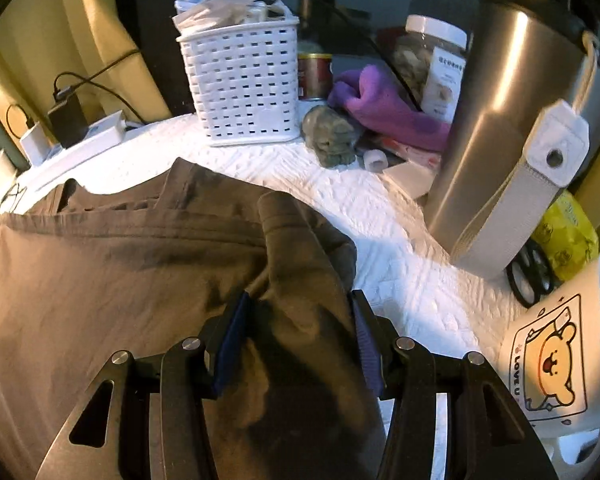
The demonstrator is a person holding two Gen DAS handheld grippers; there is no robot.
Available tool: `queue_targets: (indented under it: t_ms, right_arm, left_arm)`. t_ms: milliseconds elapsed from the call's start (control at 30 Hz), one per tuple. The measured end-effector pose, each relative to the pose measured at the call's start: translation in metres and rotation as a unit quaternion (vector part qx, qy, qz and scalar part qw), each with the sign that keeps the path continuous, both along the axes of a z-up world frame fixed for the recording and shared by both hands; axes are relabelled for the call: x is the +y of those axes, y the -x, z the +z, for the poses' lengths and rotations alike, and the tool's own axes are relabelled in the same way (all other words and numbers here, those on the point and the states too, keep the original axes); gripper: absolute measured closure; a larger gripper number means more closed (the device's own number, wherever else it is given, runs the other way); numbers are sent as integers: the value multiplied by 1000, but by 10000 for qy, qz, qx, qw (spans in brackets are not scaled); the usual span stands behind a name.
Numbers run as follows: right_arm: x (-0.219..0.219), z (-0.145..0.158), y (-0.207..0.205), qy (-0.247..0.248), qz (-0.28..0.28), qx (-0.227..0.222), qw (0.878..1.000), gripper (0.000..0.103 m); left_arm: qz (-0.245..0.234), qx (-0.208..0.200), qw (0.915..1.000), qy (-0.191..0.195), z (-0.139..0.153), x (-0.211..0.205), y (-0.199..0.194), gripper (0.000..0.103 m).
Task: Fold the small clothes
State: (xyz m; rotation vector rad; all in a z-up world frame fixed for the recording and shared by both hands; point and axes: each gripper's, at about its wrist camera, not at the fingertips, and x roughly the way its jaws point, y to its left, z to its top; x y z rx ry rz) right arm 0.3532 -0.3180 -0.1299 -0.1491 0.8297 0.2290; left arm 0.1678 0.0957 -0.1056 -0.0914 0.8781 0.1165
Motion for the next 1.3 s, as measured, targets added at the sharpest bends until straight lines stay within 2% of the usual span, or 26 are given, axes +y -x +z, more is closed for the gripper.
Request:
queue_targets:
  t_ms: [100, 200, 367, 533, 667, 800, 900, 933, 967, 1000, 1133, 1200, 1300]
  right_arm:
    - [2, 10, 11, -55, 149, -108, 9998, 51]
    - [13, 10, 20, -287, 671, 217, 9971, 51]
    - [32, 4, 35, -196, 929, 301, 9950, 51]
    - [46, 12, 62, -403, 1303, 337, 9901, 51]
    - [32, 31, 67, -404, 1034, -25, 9938, 51]
    - [-2, 45, 42, -556, 499, -303, 9967, 51]
    - [-11, 35, 19, -661, 504, -84, 9965, 52]
    - [-10, 31, 14, -671, 549, -26, 9962, 55]
    - [-7, 28, 10, -661, 585, 25, 9961, 64]
    - [-2, 24, 6, -603, 641, 84, 9961, 69]
    - [13, 18, 5, -474, 923, 113, 9945, 75]
    - [22, 14, 4, -335, 962, 152, 9947, 87]
    - [37, 10, 8, -57, 1124, 148, 9935, 88]
  left_arm:
    - [70, -7, 10000, 15, 0, 4, 2, 77]
    - [103, 26, 9999, 59, -2, 6, 1, 77]
    - [63, 50, 9999, 66, -4, 3, 0, 77]
    - [5, 83, 10000, 40, -5, 0, 2, 77]
    - [32, 91, 9999, 42, -6, 3, 3, 77]
    - [42, 83, 9999, 55, -6, 5, 5, 77]
    - [47, 116, 9999, 63, -8, 6, 6, 77]
    - [51, 125, 9999, 62, -9, 7, 6, 77]
    - [61, 136, 9999, 59, -10, 7, 6, 77]
    - [72, 157, 9998, 55, -11, 8, 6, 77]
    - [103, 198, 9997, 47, -13, 10, 6, 77]
    - [93, 203, 9997, 35, -14, 9, 5, 77]
    - [55, 192, 9998, 21, -13, 9, 5, 77]
